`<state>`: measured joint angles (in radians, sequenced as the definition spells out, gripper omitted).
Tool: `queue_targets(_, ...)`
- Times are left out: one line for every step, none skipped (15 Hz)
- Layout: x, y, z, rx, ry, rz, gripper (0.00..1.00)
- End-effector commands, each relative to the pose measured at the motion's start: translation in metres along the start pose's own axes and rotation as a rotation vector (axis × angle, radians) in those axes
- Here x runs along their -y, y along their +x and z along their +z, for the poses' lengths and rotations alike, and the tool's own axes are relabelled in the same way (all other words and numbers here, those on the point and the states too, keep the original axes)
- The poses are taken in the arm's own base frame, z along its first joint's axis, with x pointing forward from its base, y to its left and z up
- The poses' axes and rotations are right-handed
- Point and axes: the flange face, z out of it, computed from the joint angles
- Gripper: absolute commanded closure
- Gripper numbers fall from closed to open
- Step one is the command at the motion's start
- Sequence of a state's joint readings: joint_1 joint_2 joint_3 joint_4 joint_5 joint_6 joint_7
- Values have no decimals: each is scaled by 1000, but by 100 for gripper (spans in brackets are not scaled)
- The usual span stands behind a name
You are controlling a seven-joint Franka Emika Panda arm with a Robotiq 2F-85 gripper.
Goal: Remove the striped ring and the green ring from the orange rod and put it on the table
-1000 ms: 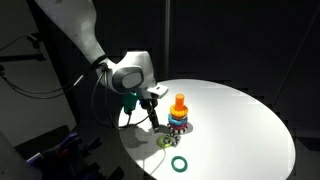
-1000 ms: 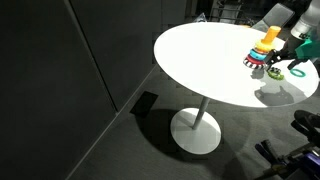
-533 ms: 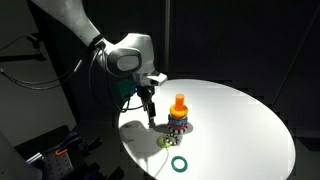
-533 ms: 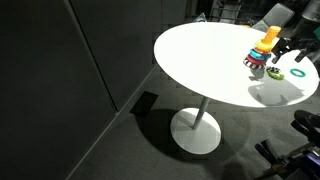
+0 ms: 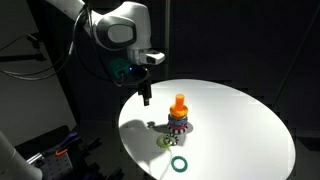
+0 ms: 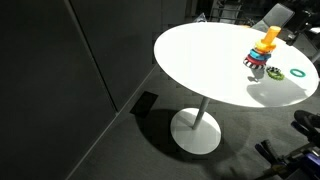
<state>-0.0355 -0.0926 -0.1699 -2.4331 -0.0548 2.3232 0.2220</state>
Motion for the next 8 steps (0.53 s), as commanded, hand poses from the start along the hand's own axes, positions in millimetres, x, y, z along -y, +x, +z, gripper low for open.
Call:
queue_targets(-6, -5, -37, -9, 45, -27, 0)
queue_targets(-7, -7, -44, -15, 52, -29, 0)
queue_targets(-8, -8, -50, -21, 55, -30, 0)
queue_targets(-9, -9, -53, -33, 52, -24, 0)
queue_targets(-5, -6, -40, -29, 40, -13, 0)
queue_targets(-5, -7, -43, -36, 42, -12, 0)
queue_targets(-5, -7, -42, -34, 41, -12, 0)
queue_targets(-4, -8, -40, -30, 40, -14, 0)
